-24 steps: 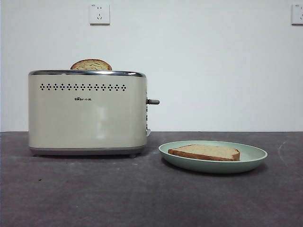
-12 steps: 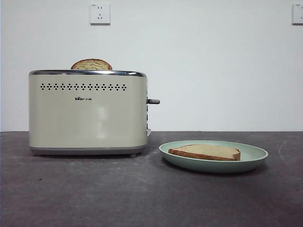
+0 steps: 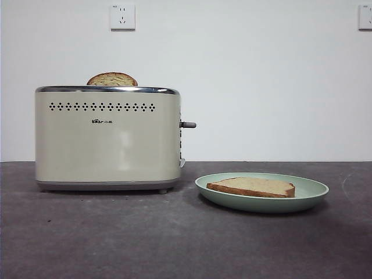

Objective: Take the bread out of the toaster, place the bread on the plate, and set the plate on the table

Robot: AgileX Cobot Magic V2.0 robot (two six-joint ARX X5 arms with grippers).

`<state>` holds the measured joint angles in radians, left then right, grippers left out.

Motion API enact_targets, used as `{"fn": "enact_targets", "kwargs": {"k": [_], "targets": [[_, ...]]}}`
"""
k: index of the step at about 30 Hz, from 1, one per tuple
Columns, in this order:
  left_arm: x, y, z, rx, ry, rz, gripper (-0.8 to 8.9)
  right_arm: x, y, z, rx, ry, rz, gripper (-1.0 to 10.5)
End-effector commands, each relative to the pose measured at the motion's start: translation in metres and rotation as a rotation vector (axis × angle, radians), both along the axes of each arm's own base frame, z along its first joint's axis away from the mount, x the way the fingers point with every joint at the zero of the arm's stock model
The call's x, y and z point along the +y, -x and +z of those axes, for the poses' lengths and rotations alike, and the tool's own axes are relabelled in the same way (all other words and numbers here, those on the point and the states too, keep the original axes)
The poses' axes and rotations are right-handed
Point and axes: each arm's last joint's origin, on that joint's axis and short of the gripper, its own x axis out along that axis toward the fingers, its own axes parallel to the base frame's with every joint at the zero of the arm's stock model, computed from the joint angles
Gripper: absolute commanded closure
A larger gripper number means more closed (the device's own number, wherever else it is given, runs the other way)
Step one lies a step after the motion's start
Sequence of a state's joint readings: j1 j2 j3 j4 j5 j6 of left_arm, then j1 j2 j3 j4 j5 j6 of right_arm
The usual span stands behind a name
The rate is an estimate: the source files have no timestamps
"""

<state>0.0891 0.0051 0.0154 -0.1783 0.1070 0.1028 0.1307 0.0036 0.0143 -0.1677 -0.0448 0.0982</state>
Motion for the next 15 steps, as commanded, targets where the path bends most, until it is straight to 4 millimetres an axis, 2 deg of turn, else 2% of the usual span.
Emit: {"fn": "enact_targets", "kwargs": {"k": [1, 15], "targets": [[0.0003, -0.0005, -0.0037, 0.006, 0.009, 0.005, 8.17, 0.0002, -0.0001, -0.0043, 0.028, -0.039, -0.003, 9.5], [0.0003, -0.0005, -0.0037, 0.006, 0.009, 0.005, 8.17, 0.0001, -0.0002, -0.0041, 0.026, -0.043, -0.006, 9.5]]}}
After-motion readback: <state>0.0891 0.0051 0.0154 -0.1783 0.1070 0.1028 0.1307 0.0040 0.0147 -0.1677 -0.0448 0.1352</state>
